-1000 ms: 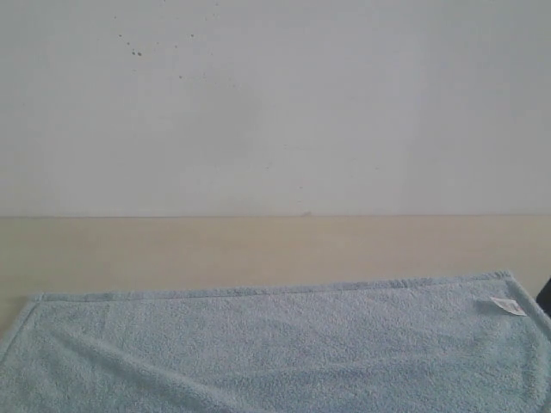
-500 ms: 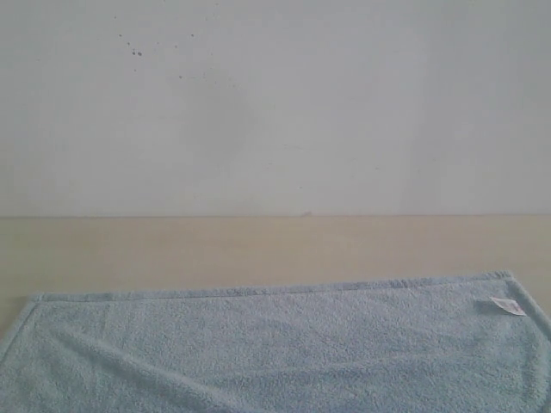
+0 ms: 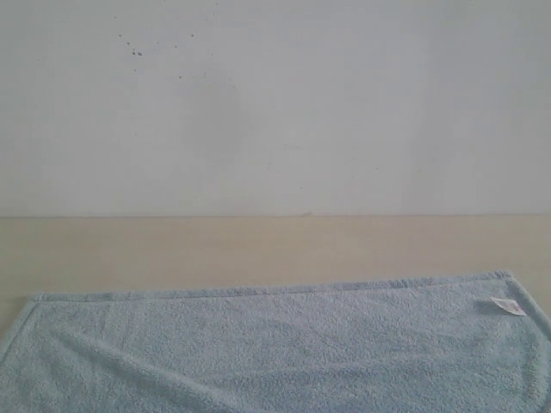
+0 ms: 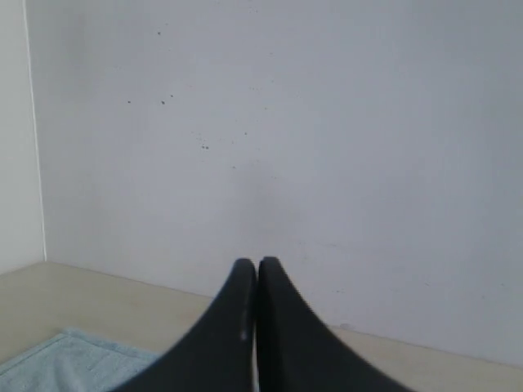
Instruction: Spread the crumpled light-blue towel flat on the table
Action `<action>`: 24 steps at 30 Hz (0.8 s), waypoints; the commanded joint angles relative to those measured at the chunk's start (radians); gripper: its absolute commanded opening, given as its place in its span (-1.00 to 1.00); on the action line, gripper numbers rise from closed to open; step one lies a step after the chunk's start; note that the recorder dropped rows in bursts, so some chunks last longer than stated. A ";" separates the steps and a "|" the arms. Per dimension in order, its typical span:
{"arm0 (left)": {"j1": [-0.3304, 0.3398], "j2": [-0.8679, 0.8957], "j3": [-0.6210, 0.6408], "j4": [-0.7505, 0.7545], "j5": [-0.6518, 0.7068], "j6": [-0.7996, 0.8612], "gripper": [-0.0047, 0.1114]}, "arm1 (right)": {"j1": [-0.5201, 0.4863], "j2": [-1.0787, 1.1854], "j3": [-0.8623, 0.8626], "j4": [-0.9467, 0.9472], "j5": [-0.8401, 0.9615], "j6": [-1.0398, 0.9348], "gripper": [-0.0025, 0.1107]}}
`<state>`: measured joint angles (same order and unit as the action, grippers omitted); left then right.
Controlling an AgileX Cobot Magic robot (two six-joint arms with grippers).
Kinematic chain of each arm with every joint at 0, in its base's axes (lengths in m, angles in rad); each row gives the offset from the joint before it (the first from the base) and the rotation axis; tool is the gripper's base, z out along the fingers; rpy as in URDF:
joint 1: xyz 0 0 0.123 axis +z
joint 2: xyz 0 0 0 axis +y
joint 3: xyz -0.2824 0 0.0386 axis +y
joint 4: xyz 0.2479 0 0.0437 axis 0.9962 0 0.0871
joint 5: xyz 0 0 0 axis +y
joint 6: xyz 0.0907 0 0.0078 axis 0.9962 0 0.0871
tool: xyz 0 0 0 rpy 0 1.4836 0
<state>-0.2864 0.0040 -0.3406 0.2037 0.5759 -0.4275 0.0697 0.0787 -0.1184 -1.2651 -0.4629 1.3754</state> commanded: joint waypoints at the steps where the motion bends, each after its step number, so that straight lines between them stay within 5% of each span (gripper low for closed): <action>1: -0.002 -0.004 0.002 0.001 0.001 -0.005 -0.85 | 0.001 -0.007 0.002 0.029 -0.035 0.006 -0.96; 9: -0.002 -0.004 0.002 0.001 0.001 -0.005 -0.85 | 0.001 -0.007 0.028 0.291 -0.140 -0.264 -0.96; 15: -0.002 -0.004 0.002 0.001 0.001 -0.005 -0.85 | 0.001 -0.007 0.028 0.742 -0.144 -0.703 -0.96; 24: -0.002 -0.004 0.002 0.001 0.001 -0.005 -0.85 | 0.001 -0.007 0.026 1.007 0.289 -1.050 -0.96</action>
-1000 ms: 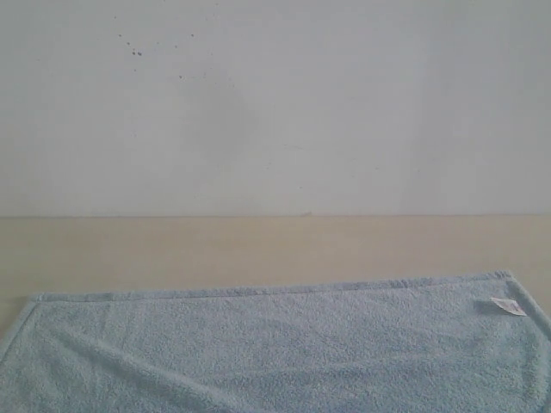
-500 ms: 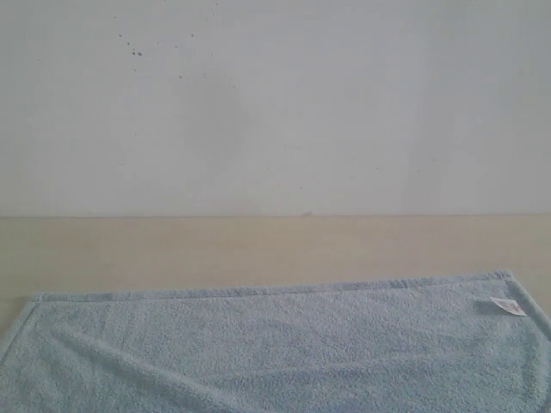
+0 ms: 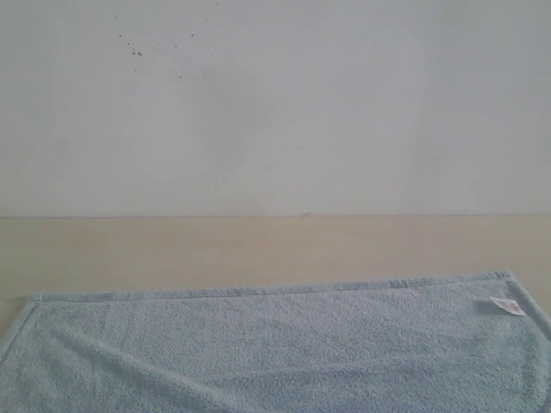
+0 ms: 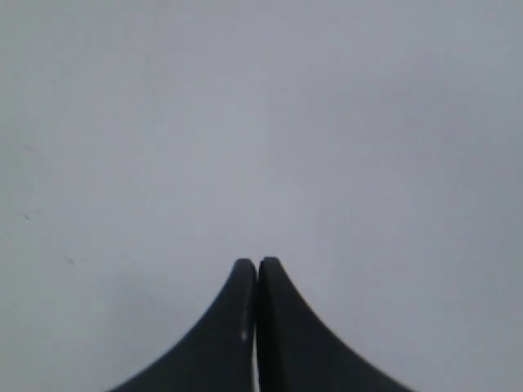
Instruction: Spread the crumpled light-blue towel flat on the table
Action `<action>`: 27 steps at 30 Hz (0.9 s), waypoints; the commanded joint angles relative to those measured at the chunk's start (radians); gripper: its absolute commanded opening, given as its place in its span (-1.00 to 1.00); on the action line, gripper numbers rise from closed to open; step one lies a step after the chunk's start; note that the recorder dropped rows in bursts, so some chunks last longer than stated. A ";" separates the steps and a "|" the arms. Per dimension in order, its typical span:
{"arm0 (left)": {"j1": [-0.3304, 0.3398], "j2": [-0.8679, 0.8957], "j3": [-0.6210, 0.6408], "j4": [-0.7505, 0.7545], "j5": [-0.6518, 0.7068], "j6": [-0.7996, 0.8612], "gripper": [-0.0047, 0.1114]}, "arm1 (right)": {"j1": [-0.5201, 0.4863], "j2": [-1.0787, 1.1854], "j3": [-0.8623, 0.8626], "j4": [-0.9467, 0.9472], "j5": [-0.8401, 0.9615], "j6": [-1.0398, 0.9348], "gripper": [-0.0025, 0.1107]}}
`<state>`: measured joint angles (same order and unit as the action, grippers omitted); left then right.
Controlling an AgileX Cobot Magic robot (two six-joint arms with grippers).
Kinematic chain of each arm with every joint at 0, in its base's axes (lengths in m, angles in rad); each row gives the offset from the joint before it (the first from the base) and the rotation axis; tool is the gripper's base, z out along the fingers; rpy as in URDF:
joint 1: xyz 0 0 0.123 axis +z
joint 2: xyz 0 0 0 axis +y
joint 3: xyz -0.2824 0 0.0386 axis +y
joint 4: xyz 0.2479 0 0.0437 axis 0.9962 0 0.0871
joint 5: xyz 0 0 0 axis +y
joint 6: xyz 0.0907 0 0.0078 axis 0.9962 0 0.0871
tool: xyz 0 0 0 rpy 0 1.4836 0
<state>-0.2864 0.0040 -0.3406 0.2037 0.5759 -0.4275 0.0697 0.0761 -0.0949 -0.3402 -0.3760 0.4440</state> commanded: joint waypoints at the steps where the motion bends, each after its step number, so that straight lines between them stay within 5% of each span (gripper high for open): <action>1: -0.002 -0.004 0.002 0.001 0.001 -0.005 -0.85 | 0.001 -0.004 0.003 0.098 0.239 -0.144 -0.96; 27: -0.002 -0.004 0.002 0.001 0.001 -0.005 -0.85 | 0.001 -0.066 0.095 0.240 0.572 -0.279 -0.96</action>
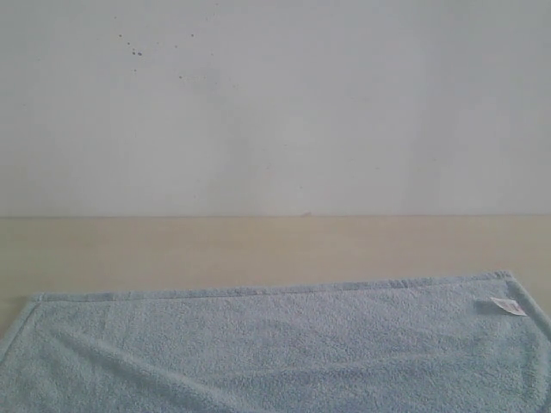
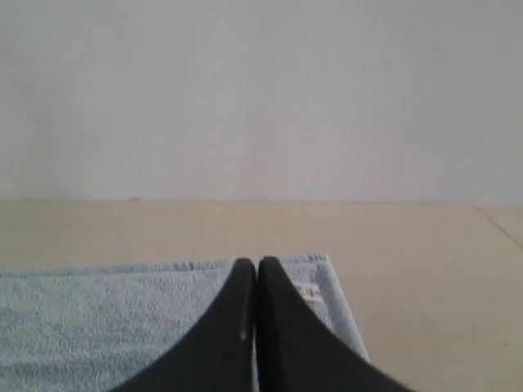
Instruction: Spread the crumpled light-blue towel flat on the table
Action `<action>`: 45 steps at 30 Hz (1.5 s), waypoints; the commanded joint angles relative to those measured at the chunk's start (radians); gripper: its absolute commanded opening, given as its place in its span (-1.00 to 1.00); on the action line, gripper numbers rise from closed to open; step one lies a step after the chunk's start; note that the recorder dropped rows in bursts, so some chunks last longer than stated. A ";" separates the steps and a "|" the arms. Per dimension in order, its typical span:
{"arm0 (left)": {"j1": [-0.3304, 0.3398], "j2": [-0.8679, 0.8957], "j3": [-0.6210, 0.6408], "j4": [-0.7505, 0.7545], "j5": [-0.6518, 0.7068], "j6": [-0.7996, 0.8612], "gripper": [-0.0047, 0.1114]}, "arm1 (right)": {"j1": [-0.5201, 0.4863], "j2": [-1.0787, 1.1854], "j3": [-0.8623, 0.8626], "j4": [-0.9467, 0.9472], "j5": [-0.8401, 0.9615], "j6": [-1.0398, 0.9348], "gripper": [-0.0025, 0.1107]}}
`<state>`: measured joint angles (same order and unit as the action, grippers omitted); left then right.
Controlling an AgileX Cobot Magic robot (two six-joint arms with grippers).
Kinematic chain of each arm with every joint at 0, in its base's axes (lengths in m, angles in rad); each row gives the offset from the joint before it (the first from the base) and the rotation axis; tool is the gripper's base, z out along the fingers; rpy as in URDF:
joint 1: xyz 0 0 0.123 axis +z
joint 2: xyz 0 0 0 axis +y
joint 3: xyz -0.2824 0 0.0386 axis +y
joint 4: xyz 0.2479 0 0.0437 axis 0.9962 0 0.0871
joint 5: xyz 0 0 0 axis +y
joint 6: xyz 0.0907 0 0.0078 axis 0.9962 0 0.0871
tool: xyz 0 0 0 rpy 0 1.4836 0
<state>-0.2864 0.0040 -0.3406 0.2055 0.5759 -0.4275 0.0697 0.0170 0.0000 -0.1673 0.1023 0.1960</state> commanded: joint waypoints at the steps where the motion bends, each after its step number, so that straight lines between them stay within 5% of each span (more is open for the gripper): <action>1: -0.002 -0.004 0.002 -0.001 0.001 -0.005 -0.85 | 0.001 -0.007 0.000 0.114 0.127 -0.054 -0.96; 38: -0.002 -0.004 0.005 -0.001 0.001 -0.005 -0.85 | 0.001 -0.007 0.000 0.209 0.160 -0.074 -0.96; 45: -0.002 -0.004 0.106 -0.146 -0.062 -0.001 -0.85 | 0.001 -0.007 0.000 0.209 0.160 -0.074 -0.96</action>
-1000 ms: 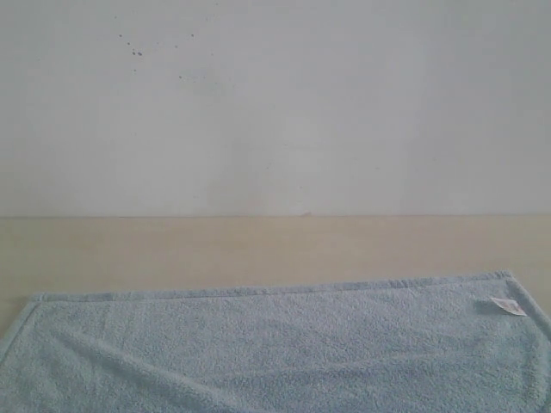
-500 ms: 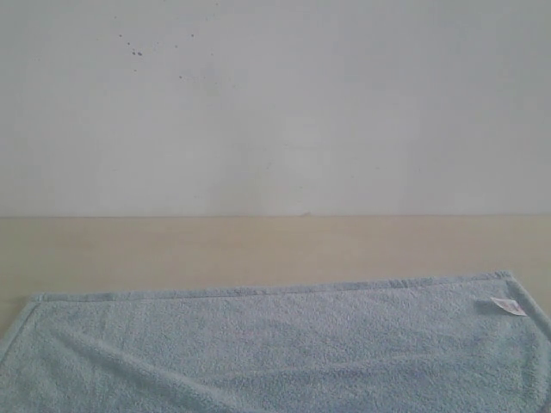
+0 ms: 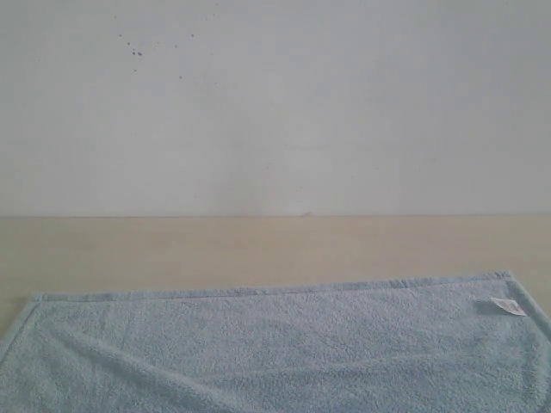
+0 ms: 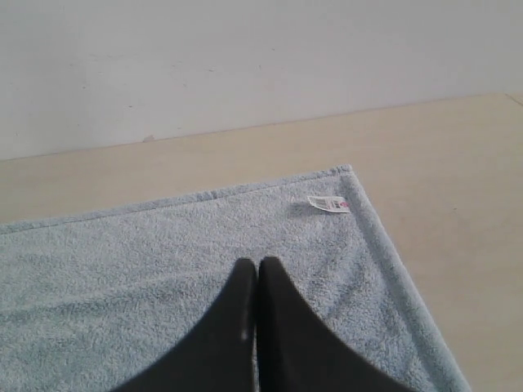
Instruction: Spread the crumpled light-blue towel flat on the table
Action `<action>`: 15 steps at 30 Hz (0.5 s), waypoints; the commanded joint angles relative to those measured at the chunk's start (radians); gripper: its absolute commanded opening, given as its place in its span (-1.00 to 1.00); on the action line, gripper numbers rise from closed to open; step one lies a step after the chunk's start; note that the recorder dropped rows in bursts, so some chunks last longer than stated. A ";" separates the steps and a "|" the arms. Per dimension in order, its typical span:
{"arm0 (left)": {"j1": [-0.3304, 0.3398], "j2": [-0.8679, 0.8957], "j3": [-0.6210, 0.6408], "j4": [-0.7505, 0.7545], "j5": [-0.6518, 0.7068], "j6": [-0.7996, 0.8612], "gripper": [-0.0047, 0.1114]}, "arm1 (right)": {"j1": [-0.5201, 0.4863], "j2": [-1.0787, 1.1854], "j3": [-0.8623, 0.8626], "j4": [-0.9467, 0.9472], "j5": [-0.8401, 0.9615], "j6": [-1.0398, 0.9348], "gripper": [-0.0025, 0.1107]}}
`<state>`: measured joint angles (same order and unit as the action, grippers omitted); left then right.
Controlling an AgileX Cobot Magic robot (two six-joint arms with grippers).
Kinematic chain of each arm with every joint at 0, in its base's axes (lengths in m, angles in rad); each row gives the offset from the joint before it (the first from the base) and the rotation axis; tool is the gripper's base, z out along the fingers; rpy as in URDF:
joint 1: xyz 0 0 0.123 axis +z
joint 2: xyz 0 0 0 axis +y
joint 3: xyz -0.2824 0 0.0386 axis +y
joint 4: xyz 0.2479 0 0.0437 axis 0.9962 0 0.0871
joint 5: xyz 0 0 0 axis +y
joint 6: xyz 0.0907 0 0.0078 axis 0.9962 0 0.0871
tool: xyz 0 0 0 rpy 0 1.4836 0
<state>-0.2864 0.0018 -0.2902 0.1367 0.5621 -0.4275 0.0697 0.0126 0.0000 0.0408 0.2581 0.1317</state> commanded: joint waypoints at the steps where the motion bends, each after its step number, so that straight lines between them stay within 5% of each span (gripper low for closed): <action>1: -0.002 -0.002 0.072 -0.075 -0.051 0.000 -0.85 | 0.001 -0.003 0.000 0.001 0.005 -0.009 -0.96; 15: -0.002 -0.002 0.278 -0.070 -0.315 0.053 -0.85 | 0.001 -0.003 0.000 0.001 0.005 -0.009 -0.96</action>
<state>-0.2864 0.0018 -0.0351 0.0762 0.3115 -0.4046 0.0697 0.0126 0.0000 0.0408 0.2581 0.1317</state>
